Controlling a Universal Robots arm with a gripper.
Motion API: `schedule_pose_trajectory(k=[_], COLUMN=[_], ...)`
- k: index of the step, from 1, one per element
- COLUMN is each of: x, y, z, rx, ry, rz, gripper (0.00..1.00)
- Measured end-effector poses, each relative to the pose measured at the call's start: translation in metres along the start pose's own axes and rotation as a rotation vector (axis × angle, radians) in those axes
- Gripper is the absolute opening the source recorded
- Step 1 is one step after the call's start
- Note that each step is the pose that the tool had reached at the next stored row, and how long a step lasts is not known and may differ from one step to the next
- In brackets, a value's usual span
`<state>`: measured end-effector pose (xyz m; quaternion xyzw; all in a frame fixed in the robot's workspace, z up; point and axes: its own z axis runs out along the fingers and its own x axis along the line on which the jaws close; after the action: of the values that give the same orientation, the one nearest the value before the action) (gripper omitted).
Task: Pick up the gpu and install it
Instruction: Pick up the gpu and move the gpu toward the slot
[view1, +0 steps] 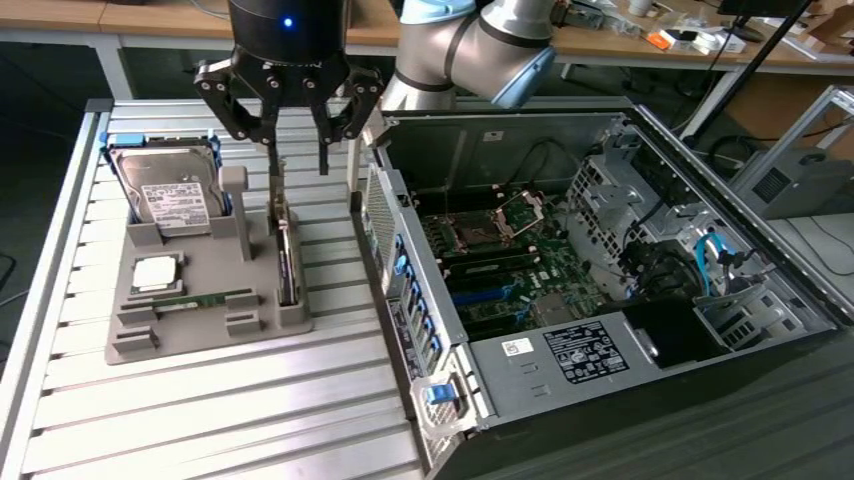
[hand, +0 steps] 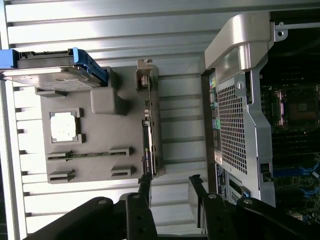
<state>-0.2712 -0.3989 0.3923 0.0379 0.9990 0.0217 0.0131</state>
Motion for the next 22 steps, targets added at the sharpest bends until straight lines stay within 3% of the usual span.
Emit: schedule_pose_trajectory(k=[1, 12, 17, 22], x=[0.000, 0.001, 0.002, 0.003], y=[0.0000, -0.0002, -0.0004, 0.0023], z=[0.0000, 0.0034, 0.0193, 0.0272], rx=[0.0000, -0.0001, -0.0007, -0.0009], ry=[0.0000, 0.0000, 0.0001, -0.0001], rz=[0.000, 0.000, 0.000, 0.000], gripper=[0.48, 0.48, 0.48, 0.48])
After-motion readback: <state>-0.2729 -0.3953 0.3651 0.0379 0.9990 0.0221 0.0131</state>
